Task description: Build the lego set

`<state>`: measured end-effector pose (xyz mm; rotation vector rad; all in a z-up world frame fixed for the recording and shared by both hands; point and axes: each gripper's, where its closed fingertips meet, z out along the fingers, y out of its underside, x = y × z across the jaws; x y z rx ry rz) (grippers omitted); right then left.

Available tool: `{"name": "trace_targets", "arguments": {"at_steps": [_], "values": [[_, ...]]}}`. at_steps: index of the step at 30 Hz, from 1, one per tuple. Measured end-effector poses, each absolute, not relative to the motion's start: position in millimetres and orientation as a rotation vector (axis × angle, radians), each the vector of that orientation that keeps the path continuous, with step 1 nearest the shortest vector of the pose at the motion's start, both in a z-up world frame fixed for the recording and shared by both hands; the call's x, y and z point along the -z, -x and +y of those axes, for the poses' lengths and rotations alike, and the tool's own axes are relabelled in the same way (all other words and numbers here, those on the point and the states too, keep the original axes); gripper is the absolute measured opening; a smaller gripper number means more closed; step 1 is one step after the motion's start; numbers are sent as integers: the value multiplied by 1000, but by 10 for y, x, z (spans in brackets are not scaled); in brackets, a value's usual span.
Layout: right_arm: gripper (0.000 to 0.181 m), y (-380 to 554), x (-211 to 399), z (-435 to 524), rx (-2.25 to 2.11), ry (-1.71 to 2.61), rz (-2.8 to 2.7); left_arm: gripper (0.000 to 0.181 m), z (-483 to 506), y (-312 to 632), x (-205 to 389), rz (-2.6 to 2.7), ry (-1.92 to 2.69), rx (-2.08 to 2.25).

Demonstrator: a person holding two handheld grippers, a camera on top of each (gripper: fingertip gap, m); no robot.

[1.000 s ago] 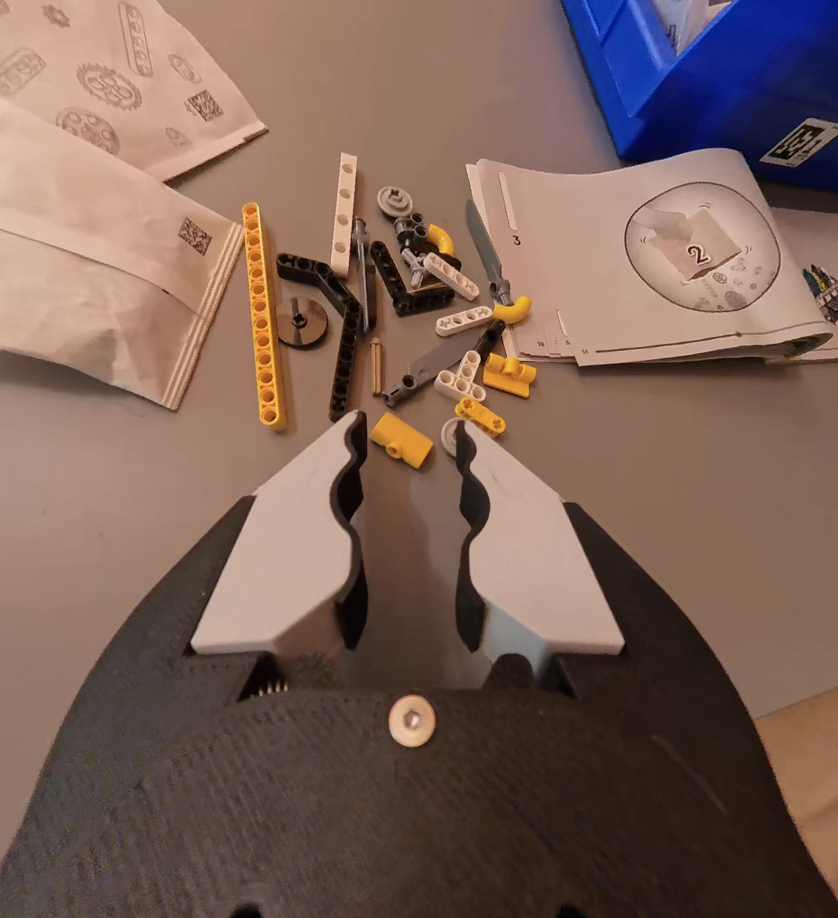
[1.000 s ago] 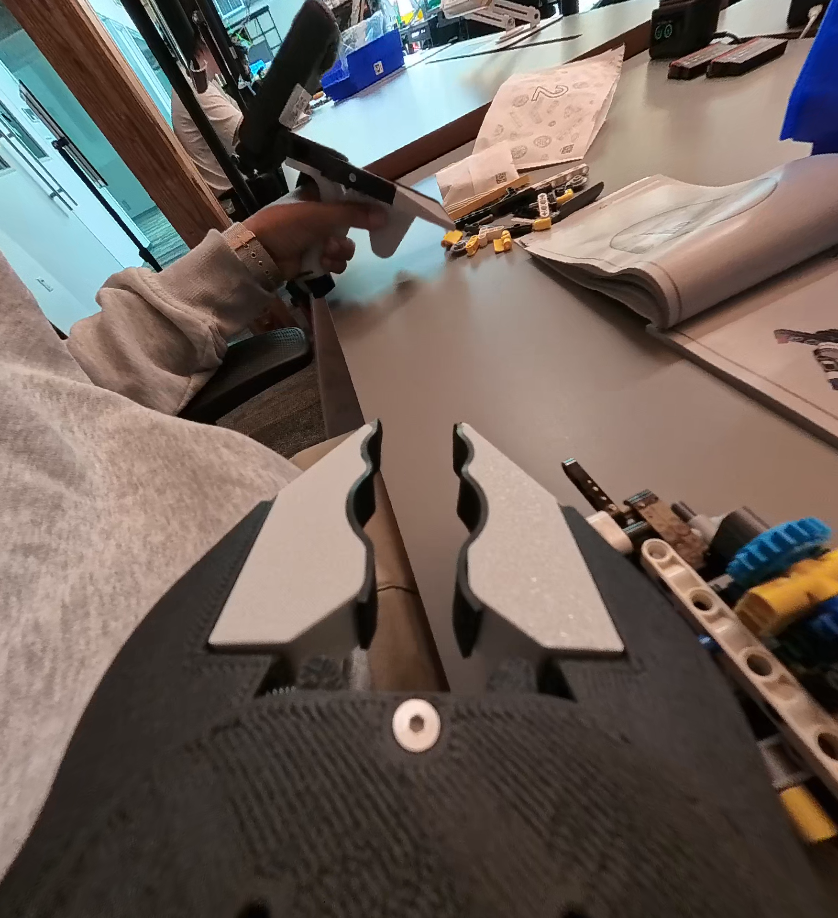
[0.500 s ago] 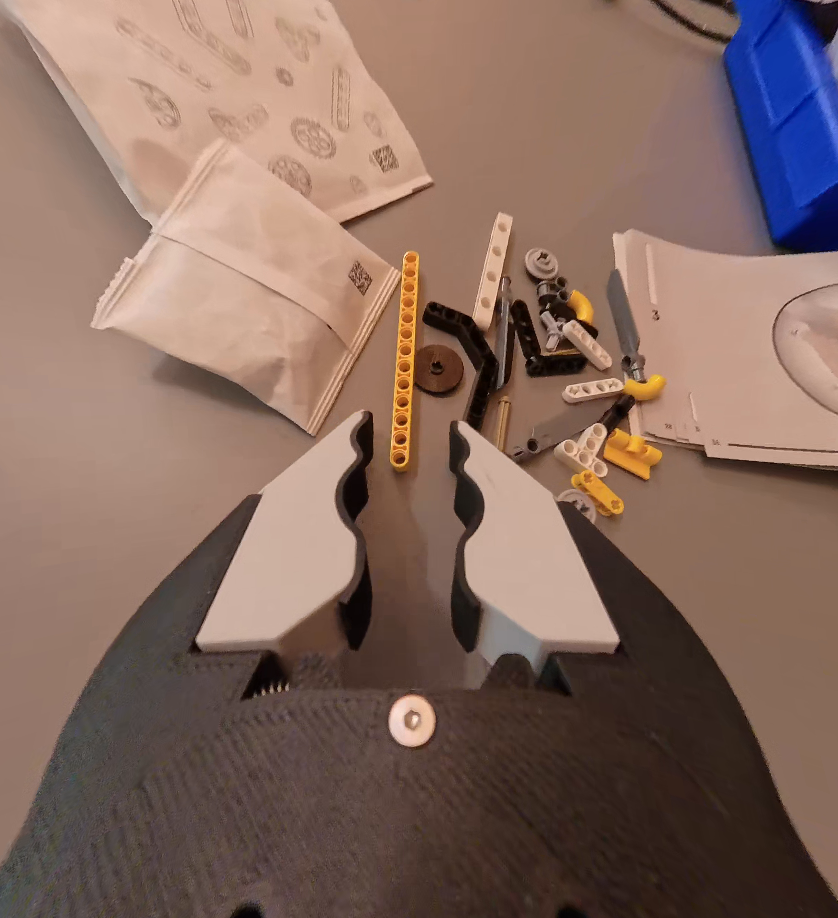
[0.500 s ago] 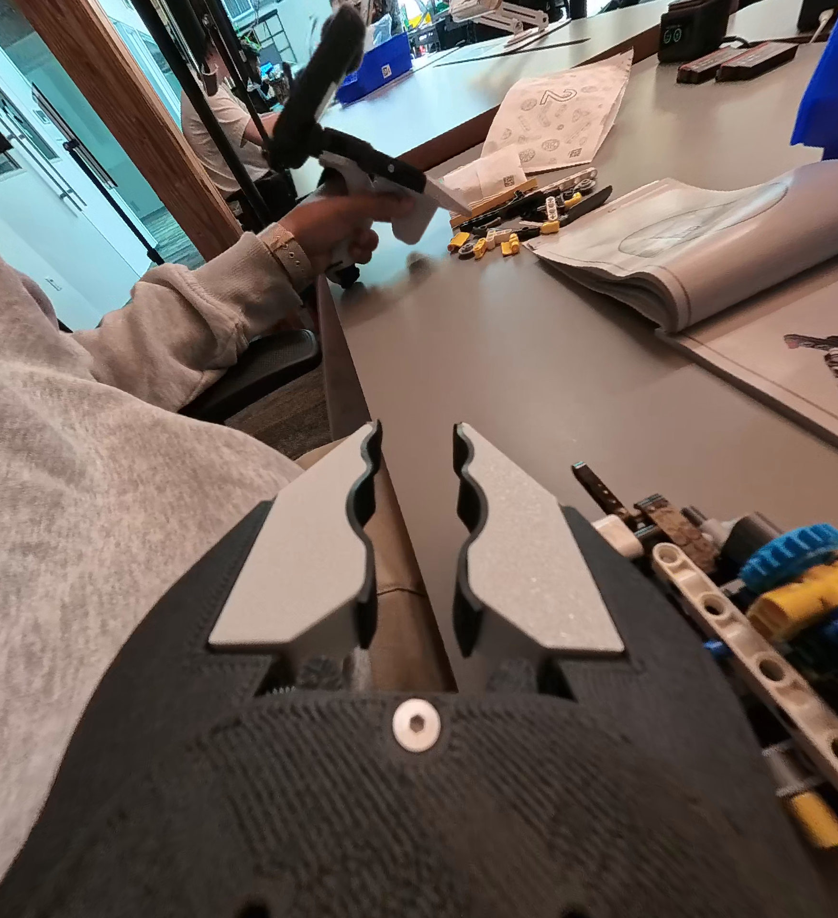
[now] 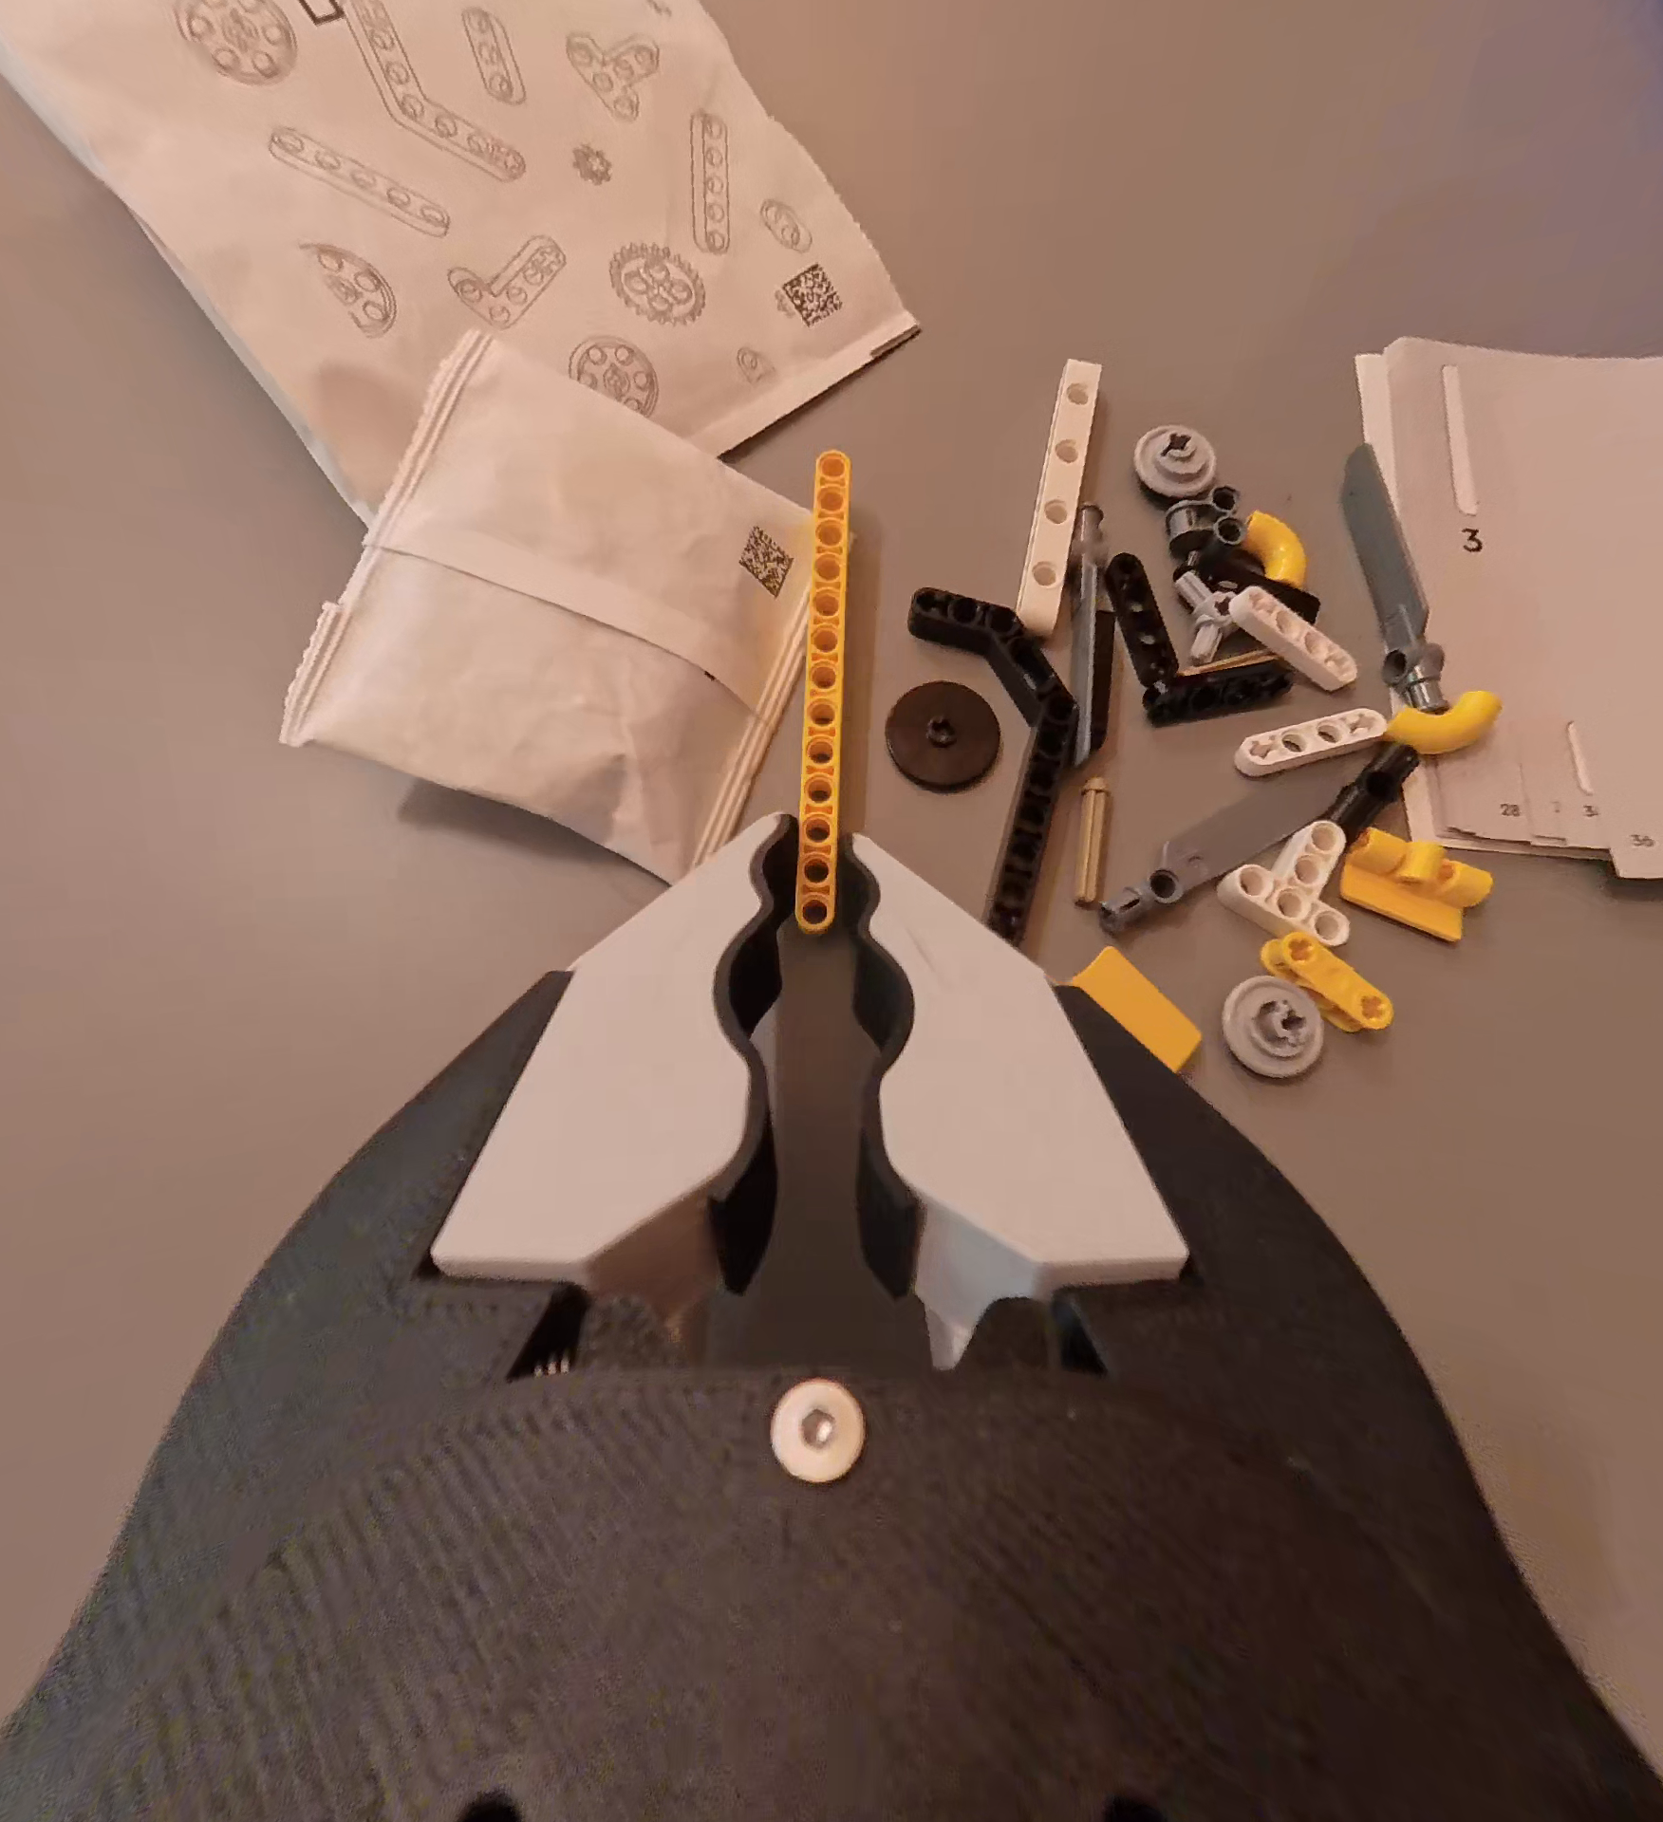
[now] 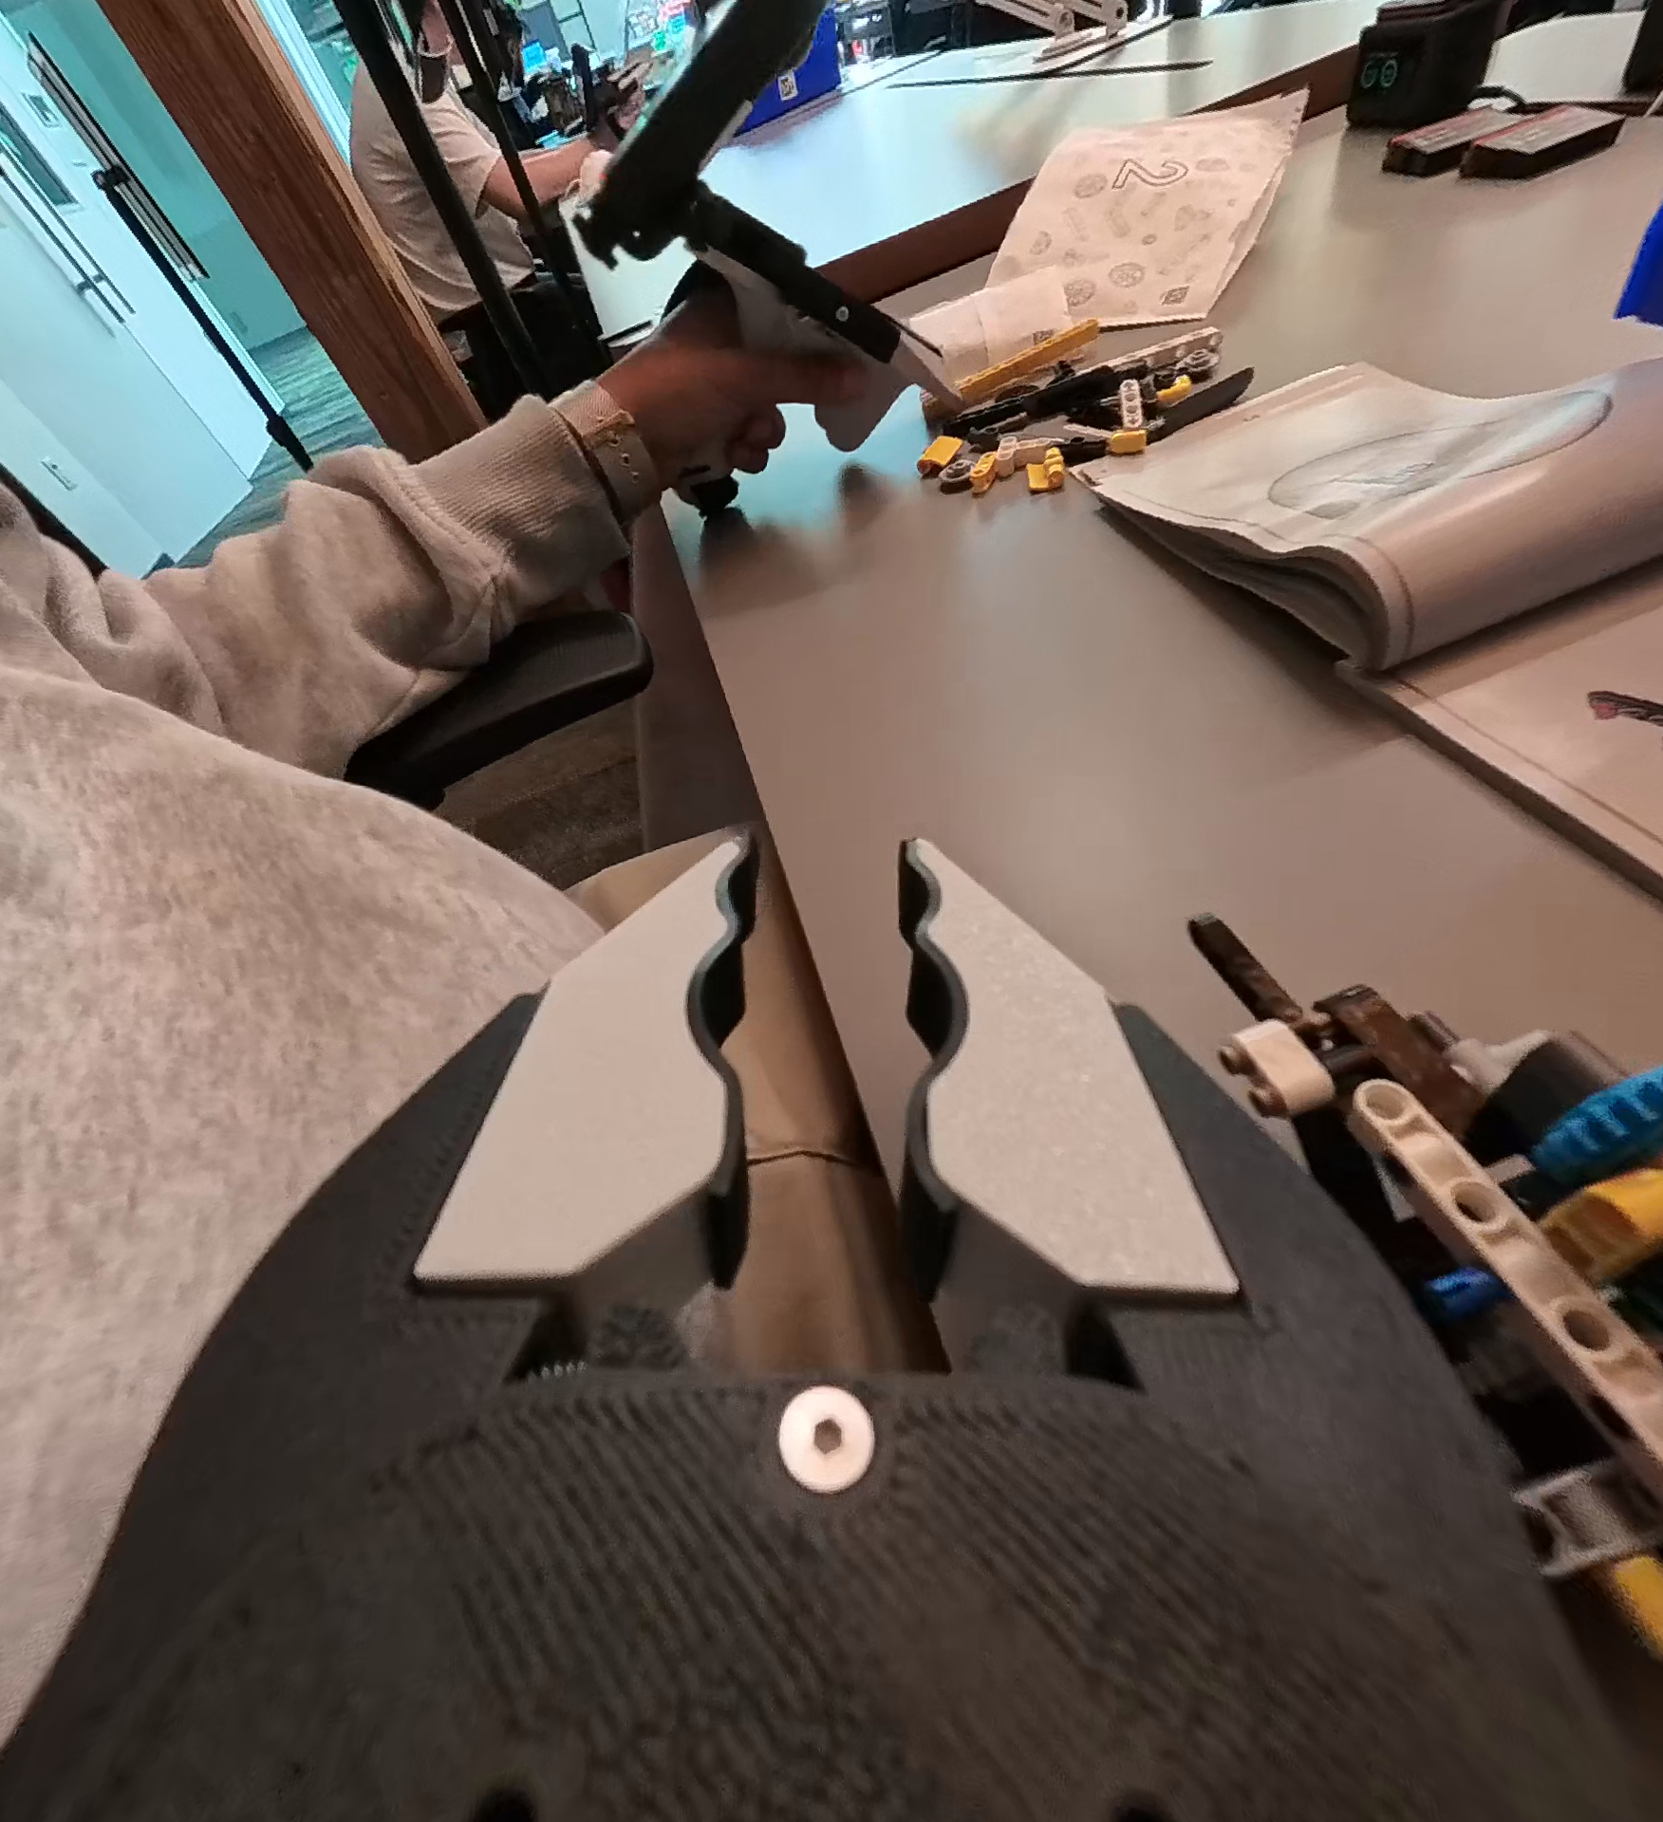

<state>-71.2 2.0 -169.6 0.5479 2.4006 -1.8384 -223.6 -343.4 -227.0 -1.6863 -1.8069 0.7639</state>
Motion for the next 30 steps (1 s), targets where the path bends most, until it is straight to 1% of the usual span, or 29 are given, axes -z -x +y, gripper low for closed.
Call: {"name": "trace_targets", "arguments": {"at_steps": [1,4,11,19,30], "values": [[27,697,1695,15,1836,-541,2401,6,-3455,2245,2270,-1805,1694,-773],[27,660,1692,4,1832,-527,2401,7,-3468,2259,2265,-1786,1698,-755],[27,618,1673,28,1840,-509,2426,14,-3458,2258,2183,-1747,1646,-760],[26,586,1671,35,1843,-478,2457,14,-3465,2247,2089,-1710,1605,-812],[26,581,1679,34,1839,-473,2460,19,-3449,2222,2211,-1766,1639,-728]]}}
